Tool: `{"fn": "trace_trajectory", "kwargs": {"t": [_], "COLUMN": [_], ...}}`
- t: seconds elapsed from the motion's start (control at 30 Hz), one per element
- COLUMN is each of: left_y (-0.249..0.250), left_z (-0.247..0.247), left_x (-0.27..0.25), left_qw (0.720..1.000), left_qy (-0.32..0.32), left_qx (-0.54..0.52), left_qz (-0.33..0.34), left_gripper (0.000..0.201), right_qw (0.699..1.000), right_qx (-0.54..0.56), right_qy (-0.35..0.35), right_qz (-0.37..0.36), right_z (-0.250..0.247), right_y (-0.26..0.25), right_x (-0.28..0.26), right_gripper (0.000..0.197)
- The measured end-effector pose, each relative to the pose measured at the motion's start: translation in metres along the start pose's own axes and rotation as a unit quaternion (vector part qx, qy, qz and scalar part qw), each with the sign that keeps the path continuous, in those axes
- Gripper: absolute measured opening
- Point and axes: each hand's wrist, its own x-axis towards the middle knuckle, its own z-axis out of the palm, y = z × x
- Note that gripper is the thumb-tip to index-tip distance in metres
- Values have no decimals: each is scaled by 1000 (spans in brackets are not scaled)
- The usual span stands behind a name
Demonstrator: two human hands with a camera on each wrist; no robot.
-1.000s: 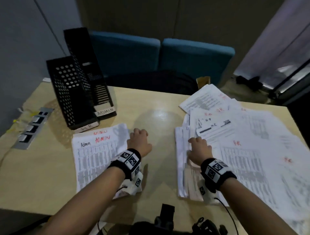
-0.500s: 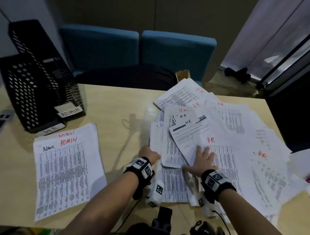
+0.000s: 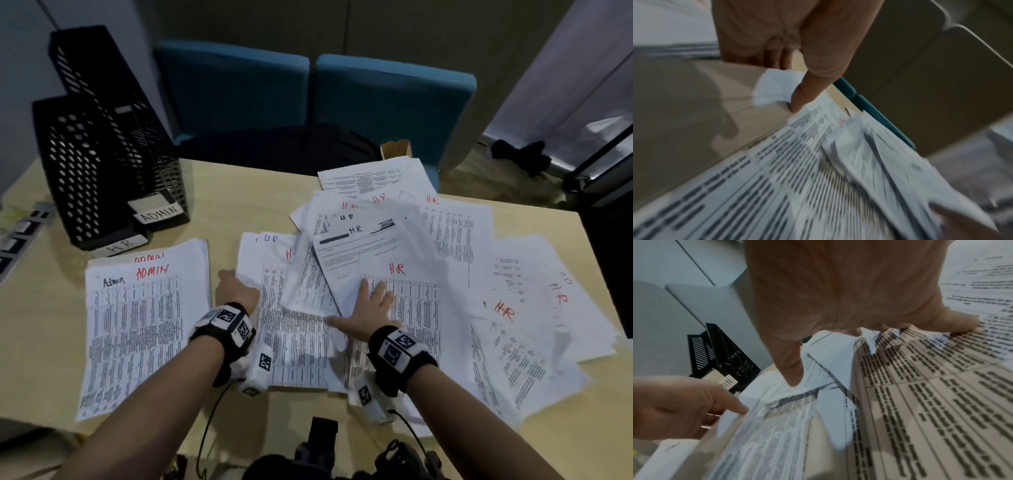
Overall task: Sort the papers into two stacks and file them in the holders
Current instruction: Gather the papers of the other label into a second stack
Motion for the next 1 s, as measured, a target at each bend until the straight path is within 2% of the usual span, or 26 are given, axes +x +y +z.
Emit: {"fn": "trace_trajectory", "kwargs": {"t": [0.07,0.13,0.17,0.23,0.3,0.37,0.43,0.47,0.53,0.67,0.73,0.87,0.93,1.0], "left_y": [3,12,16,27,37,46,52,55,60,69,73,79,85,89], "left_z": [4,14,22,38,53,68,81,85,93,98,96,95,96,101], "left_x": [-5,-13,-16,-26,-37,-42,-44,-45,-46,-50,-49,-44,-39,-33], "left_qw": [995,981,974,966,965,966,967,967,972,981,982,986,986,977], "left_qy": [49,81,66,-17,-103,-155,-183,-192,-184,-132,-130,-129,-140,-171], "left_qx": [85,133,143,138,114,85,70,62,39,32,41,4,-56,-117], "left_qz": [33,115,162,219,210,187,165,156,142,137,131,105,72,41], "left_gripper": [69,71,63,38,23,16,22,22,19,27,27,26,31,41], "right_qw": [999,998,995,981,960,943,929,923,917,932,927,901,902,919], "right_qx": [26,51,61,84,115,148,196,225,263,173,139,195,214,238], "right_qy": [1,43,80,149,179,160,144,146,179,274,327,386,375,314], "right_qz": [-19,-16,9,92,182,251,279,276,241,159,116,17,4,28], "right_z": [-1,-12,-21,-43,-65,-79,-82,-82,-81,-79,-83,-110,-127,-138], "right_y": [-7,-4,1,18,45,72,95,102,109,103,97,81,74,67], "right_x": [1,1,2,5,7,7,10,11,13,14,18,42,63,83], "right_gripper": [118,106,98,86,84,89,93,90,69,6,10,13,19,36]}}
